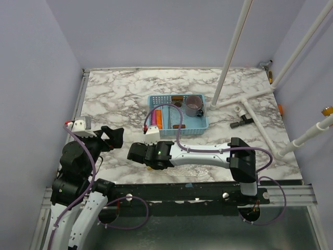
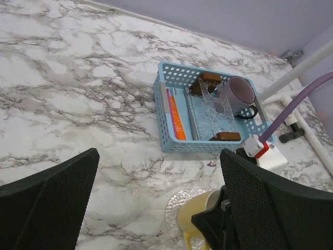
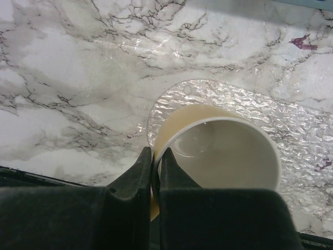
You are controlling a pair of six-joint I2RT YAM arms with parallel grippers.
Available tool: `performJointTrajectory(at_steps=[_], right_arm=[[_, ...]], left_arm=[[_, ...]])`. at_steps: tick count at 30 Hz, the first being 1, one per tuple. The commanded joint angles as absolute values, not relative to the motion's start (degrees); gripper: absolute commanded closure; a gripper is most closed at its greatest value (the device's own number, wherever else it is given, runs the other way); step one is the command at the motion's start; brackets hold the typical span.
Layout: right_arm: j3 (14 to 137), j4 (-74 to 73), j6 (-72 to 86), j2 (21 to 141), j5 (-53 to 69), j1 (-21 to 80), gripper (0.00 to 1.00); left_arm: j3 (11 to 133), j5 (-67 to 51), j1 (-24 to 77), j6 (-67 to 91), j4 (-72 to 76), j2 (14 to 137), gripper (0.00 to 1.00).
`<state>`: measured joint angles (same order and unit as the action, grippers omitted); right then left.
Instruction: Prepare toiletry sets of a toothbrush and toothpaste on the tray
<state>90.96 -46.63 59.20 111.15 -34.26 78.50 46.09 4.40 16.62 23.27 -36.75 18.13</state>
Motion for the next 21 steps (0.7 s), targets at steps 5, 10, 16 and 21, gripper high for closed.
performJointTrajectory(at_steps=[5,10,16,21], right_arm=[[94.1,-48.4,61.5,113.4,-37.6,78.9,0.89],[94.2,-48.7,61.7,113.6,-37.6,79.0,0.75],[95.0,-48.9,61.4,113.7,-37.5,79.0,0.69],[95.9,-49.8,60.7,112.0,-38.6,79.1,0.61]], left_arm=[[45.5,5.4,16.9,23.5,-37.6,16.8,0.01],[45.5,5.4,17.0,23.4,-37.7,16.7,0.01],[45.5,5.4,17.0,23.4,-37.7,16.7,0.01],[45.4,5.4,17.1,23.4,-37.7,16.9,0.01]])
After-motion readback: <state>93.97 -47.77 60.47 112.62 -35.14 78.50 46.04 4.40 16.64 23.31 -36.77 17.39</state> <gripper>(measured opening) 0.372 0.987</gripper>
